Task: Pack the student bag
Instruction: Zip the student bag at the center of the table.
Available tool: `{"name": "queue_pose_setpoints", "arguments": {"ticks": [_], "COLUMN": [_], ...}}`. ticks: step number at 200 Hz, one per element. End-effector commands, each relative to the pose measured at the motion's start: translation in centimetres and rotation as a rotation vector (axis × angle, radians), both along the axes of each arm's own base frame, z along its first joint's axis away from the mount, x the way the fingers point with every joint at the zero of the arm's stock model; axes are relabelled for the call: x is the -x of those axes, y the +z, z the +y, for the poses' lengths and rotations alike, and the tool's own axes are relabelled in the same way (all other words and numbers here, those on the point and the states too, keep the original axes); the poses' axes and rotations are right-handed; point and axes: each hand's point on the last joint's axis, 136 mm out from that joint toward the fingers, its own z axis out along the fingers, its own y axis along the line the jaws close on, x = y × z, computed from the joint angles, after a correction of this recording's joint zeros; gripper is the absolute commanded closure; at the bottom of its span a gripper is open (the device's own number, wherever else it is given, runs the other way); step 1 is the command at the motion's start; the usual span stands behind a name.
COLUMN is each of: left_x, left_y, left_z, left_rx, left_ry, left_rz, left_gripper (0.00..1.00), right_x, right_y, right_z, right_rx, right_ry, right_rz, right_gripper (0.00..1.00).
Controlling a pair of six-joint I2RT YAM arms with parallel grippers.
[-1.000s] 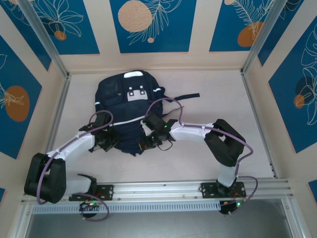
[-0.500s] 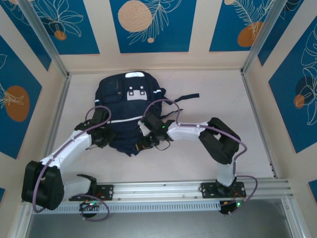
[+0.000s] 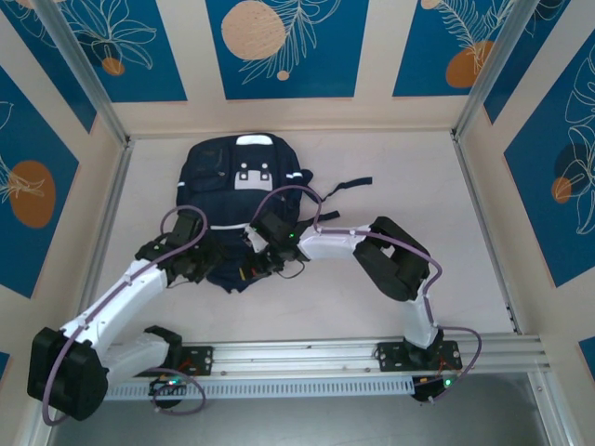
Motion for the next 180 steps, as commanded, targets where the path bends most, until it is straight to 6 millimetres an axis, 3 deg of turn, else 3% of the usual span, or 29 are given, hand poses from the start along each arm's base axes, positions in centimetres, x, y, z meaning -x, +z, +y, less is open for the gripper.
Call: {"name": "queue_pose_setpoints", "arguments": {"ticks": [1,93,113,134,180], "left_x": [0.9,-0.8,-1.4,-1.6,-1.0], "left_y": [-0.7,-3.5,-3.7,-4.2,-5.7], "left_z": [-0.2,-0.2,0.3,0.5,1.2], "left_rx": [0.033,-0.038,-0.076,-0.093,-0.123], "left_ry": [0.04,0.067,0.068,0.066,0.062], "left_rz": [0.035,0.078,0.076,0.09,0.13], "left_gripper": [0.44,0.47,0.52,0.64,0.71], "right_x": [1.6,1.8,1.8,1.8,1.6], "right_y": [-4.5,-3.7,-3.3,-3.0,-2.5], "right_z": [-2.1,-2.5,-2.7,-3.2,-5.0], "right_rx": [0.144,0.169,0.192,0.211,0.237], "right_ry": [-0.015,-0.01,0.006,0.011,0.003], "right_rz": [0.071,0.019,-0.017,-0.039,-0.071], "right_gripper": [1.0,1.0,1.0,1.0,1.0]}}
